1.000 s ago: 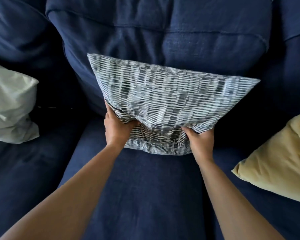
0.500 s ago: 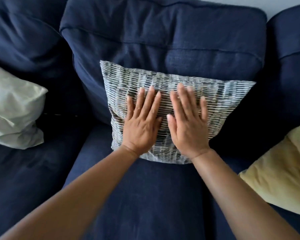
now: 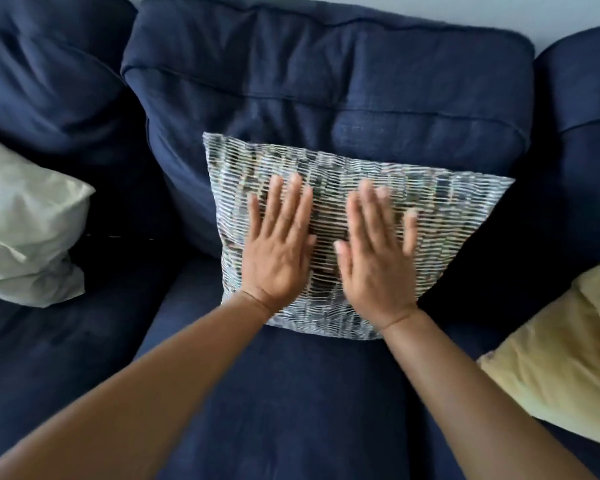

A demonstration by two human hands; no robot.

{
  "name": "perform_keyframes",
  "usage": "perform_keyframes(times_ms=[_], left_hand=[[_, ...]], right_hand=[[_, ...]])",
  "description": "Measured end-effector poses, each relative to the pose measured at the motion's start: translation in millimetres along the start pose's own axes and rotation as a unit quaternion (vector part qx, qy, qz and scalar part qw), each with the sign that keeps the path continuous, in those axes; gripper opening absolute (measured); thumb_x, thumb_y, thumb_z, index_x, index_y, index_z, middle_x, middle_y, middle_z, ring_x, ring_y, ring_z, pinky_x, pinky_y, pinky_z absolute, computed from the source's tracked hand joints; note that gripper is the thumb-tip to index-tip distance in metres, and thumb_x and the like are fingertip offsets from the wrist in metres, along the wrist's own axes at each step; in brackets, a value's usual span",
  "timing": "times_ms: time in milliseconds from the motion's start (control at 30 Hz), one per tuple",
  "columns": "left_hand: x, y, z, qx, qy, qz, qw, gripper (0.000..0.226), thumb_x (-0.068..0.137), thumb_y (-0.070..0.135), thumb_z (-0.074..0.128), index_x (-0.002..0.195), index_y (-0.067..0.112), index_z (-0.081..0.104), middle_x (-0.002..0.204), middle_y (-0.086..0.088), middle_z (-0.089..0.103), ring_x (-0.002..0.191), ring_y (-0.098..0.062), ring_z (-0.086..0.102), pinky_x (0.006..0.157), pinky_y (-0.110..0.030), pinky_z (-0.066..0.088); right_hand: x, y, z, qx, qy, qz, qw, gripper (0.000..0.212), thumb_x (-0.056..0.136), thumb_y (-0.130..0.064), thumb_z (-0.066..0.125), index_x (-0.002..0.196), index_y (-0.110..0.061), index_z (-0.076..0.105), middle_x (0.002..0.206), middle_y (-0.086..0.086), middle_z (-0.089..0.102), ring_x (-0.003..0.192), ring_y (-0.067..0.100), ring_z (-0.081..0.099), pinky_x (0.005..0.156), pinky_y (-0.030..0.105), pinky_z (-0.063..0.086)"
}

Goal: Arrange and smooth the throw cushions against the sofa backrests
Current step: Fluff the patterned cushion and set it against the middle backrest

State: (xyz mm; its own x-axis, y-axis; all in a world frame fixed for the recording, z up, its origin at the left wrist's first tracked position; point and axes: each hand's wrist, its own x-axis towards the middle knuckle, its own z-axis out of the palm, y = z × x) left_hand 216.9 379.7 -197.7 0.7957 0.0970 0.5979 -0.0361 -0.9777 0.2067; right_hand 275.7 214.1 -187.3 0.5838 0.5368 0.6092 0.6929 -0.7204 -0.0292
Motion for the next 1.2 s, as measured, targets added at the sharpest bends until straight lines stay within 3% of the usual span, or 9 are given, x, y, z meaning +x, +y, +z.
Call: perform_keyframes(times_ms=[200, 367, 433, 633, 733, 833, 933, 1067, 1200], left_hand=[[-18.2, -18.5, 34.1, 0.050, -0.068, -0.062, 0.995, 0.058, 0.105, 0.027, 0.037, 0.158, 0.006, 0.024, 0.165, -0.006, 0.016, 0.154, -0.027, 0.014, 0.125, -0.047, -0.007], [-16.0, -44.9, 29.3, 0.075, -0.056, -0.085, 0.992, 0.062, 0.107, 0.039, 0.030, 0.159, 0.006, 0.019, 0.166, -0.010, 0.015, 0.154, -0.031, 0.010, 0.124, -0.048, -0.008], [-22.1, -39.3, 22.9, 0.064, -0.036, -0.053, 0.996, 0.063, 0.108, 0.042, 0.026, 0.159, 0.006, 0.018, 0.166, -0.009, 0.013, 0.155, -0.034, 0.009, 0.125, -0.053, -0.002], [-47.0, -18.6, 33.3, 0.081, -0.081, 0.120, 0.986, 0.072, 0.104, 0.051, 0.037, 0.159, 0.009, 0.018, 0.166, -0.011, 0.018, 0.155, -0.031, 0.012, 0.124, -0.057, 0.010], [-47.0, -41.1, 32.9, 0.147, -0.115, 0.092, 0.978, 0.080, 0.098, 0.060, 0.042, 0.158, 0.012, 0.020, 0.163, -0.012, 0.022, 0.153, -0.029, 0.017, 0.123, -0.055, 0.011], [-42.5, -54.5, 19.0, 0.167, -0.141, 0.052, 0.974, 0.089, 0.094, 0.067, 0.039, 0.159, 0.011, 0.013, 0.164, -0.015, 0.017, 0.153, -0.031, 0.014, 0.124, -0.055, 0.005], [-34.4, -38.7, 2.1, 0.130, -0.115, 0.035, 0.984, 0.094, 0.096, 0.070, 0.033, 0.160, 0.006, 0.008, 0.166, -0.016, 0.008, 0.155, -0.033, 0.005, 0.124, -0.057, 0.004], [1.6, -4.3, -3.2, 0.089, -0.082, 0.063, 0.991, 0.077, 0.105, 0.059, 0.025, 0.161, 0.008, 0.013, 0.168, -0.010, 0.007, 0.156, -0.032, 0.003, 0.125, -0.055, 0.004], [18.8, -2.8, -1.3, 0.116, -0.166, 0.031, 0.979, 0.074, 0.104, 0.054, 0.026, 0.160, 0.010, 0.004, 0.169, -0.010, 0.006, 0.156, -0.028, 0.001, 0.126, -0.051, -0.001]], right_hand=[[-15.8, 29.3, 33.1, -0.110, -0.038, -0.027, 0.993, 0.062, 0.104, -0.030, 0.051, 0.158, -0.012, 0.025, 0.164, 0.004, 0.025, 0.151, 0.019, 0.021, 0.121, 0.047, 0.013], [-22.0, 52.8, 25.6, -0.109, -0.042, 0.082, 0.990, 0.066, 0.107, -0.038, 0.040, 0.160, -0.009, 0.015, 0.168, 0.007, 0.012, 0.156, 0.023, 0.008, 0.124, 0.049, -0.005], [-24.8, 37.2, 21.1, -0.088, -0.023, 0.088, 0.992, 0.070, 0.107, -0.045, 0.035, 0.161, -0.008, 0.010, 0.169, 0.008, 0.006, 0.156, 0.024, 0.002, 0.124, 0.052, -0.003], [-38.3, 14.8, 29.2, -0.072, -0.088, -0.090, 0.989, 0.085, 0.099, -0.054, 0.046, 0.161, -0.011, 0.006, 0.169, 0.006, 0.005, 0.156, 0.020, 0.005, 0.124, 0.048, -0.003], [-35.9, 51.1, 25.3, -0.122, -0.115, -0.060, 0.984, 0.093, 0.095, -0.063, 0.047, 0.161, -0.012, 0.007, 0.168, 0.004, 0.007, 0.155, 0.020, 0.008, 0.123, 0.049, -0.008], [-38.4, 72.2, 7.7, -0.132, -0.124, 0.018, 0.983, 0.095, 0.093, -0.059, 0.055, 0.161, -0.010, 0.010, 0.169, 0.008, 0.008, 0.155, 0.025, 0.009, 0.123, 0.051, -0.009], [-38.7, 63.0, -13.8, -0.111, -0.094, 0.068, 0.987, 0.085, 0.101, -0.058, 0.043, 0.160, -0.008, 0.009, 0.169, 0.012, 0.007, 0.156, 0.026, 0.005, 0.123, 0.052, -0.006], [-7.3, 37.5, -21.0, -0.078, -0.072, 0.027, 0.994, 0.074, 0.104, -0.052, 0.032, 0.161, -0.011, 0.010, 0.169, 0.006, 0.003, 0.157, 0.023, 0.002, 0.124, 0.050, -0.007], [12.1, 38.2, -15.9, -0.082, -0.148, -0.002, 0.986, 0.073, 0.105, -0.048, 0.036, 0.162, -0.012, 0.008, 0.170, 0.006, 0.005, 0.157, 0.022, 0.003, 0.123, 0.048, -0.011]])
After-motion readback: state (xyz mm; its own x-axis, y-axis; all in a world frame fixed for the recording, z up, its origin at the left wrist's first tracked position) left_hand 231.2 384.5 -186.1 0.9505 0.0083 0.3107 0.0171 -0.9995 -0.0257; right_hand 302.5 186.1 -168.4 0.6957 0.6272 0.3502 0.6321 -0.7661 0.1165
